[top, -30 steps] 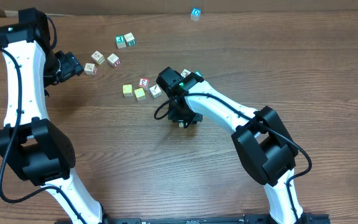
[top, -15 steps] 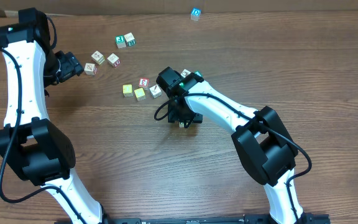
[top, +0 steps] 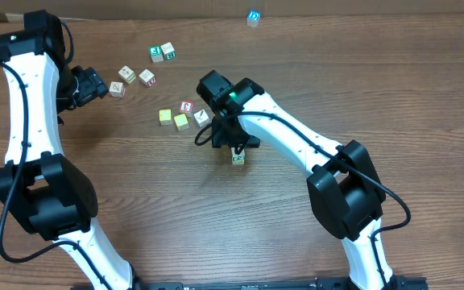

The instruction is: Form a tower

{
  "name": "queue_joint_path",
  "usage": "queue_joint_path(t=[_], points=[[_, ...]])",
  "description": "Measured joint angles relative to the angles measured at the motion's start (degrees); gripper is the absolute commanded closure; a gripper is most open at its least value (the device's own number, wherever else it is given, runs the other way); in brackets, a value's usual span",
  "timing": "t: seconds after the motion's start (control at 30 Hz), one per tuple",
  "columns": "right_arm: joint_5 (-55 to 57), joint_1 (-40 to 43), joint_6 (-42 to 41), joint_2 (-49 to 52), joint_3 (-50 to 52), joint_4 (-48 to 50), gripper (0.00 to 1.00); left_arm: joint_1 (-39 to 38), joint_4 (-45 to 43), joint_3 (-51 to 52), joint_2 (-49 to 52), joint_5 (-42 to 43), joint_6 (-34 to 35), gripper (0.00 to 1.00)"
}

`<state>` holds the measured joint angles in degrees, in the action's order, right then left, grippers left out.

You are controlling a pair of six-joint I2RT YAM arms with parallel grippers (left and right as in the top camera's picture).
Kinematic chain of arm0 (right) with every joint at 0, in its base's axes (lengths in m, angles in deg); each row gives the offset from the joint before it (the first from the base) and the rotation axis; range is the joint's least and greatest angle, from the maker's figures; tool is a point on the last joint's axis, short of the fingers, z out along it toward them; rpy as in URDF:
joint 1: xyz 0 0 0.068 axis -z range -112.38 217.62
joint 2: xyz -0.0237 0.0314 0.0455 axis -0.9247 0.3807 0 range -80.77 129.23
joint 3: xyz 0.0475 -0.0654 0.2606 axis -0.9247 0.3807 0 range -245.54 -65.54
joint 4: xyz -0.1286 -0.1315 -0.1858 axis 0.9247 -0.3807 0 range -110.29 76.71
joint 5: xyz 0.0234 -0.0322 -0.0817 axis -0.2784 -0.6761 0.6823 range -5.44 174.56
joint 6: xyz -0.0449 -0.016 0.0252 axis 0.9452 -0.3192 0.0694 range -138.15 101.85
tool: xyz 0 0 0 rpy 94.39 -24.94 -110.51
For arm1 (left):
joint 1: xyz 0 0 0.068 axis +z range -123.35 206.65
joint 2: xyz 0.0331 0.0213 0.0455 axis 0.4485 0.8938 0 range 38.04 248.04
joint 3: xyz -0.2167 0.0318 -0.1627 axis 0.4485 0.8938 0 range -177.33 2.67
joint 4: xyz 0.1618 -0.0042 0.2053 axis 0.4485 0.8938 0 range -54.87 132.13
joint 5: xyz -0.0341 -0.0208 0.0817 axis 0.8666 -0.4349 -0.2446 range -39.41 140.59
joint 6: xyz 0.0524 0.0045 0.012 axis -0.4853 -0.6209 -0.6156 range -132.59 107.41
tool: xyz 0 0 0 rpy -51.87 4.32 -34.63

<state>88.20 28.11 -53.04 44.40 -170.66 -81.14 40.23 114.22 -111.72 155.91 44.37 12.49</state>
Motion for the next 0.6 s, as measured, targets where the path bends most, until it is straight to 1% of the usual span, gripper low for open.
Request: queue_joint_path(t=[0.07,0.23,0.33,0.53,0.6], points=[[0.0,0.0,0.1,0.0,0.0,-1.1,0.39,0.0,0.0,0.0,0.0,0.0,0.0,0.00],[0.2,0.0,0.2,0.0,0.0,-1.9,0.40,0.0,0.0,0.0,0.0,0.0,0.0,0.00],[0.2,0.0,0.4,0.0,0.0,-2.2,0.44,0.0,0.0,0.0,0.0,0.0,0.0,0.00],[0.2,0.0,0.4,0.0,0.3,-2.3,0.45,0.0,0.0,0.0,0.0,0.0,0.0,0.00],[0.2,0.0,0.4,0.0,0.5,-2.3,0.48,0.0,0.0,0.0,0.0,0.0,0.0,0.01]])
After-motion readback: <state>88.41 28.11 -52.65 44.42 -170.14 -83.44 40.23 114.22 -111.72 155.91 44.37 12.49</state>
